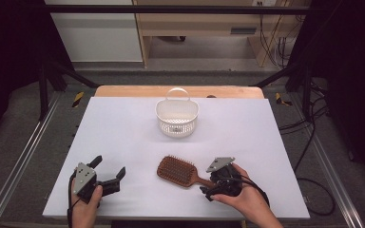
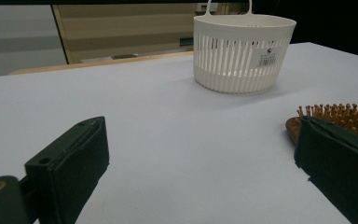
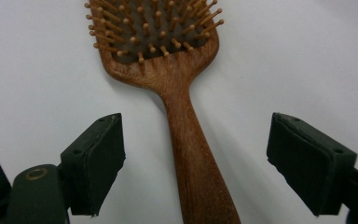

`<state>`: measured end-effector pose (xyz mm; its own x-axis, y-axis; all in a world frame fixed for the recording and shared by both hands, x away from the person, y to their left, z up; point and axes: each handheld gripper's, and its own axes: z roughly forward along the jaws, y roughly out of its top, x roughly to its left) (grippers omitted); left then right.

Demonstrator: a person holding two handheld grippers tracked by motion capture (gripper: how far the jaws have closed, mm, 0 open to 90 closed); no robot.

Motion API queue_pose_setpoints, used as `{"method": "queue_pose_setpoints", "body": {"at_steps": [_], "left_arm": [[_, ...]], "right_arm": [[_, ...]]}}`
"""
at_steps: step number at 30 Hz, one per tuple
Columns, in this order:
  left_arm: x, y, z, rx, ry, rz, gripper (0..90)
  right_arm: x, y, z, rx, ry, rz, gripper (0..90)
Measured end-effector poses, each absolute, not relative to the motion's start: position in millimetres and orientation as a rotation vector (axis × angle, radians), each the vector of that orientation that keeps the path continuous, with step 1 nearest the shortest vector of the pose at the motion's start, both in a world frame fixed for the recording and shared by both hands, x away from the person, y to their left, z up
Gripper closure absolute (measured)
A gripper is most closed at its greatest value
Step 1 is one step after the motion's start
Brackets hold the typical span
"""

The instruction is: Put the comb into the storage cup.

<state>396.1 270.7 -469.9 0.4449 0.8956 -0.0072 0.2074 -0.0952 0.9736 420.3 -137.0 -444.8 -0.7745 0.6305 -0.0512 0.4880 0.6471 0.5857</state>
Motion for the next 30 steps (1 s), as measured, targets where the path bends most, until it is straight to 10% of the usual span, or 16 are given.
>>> {"method": "queue_pose_setpoints", "body": {"at_steps": [16, 30], "left_arm": [[396.6, 267.5, -470.2, 1.599, 0.973, 0.773, 2.8], [396.3, 267.2, -470.3, 1.601, 0.973, 0.766, 2.8]], "right_arm": [[424.7, -117.2, -451.3, 0.872, 2.727, 0.712, 8.3], [441.0, -108.8, -451.5, 0.830, 2.779, 0.664, 50.2]]}}
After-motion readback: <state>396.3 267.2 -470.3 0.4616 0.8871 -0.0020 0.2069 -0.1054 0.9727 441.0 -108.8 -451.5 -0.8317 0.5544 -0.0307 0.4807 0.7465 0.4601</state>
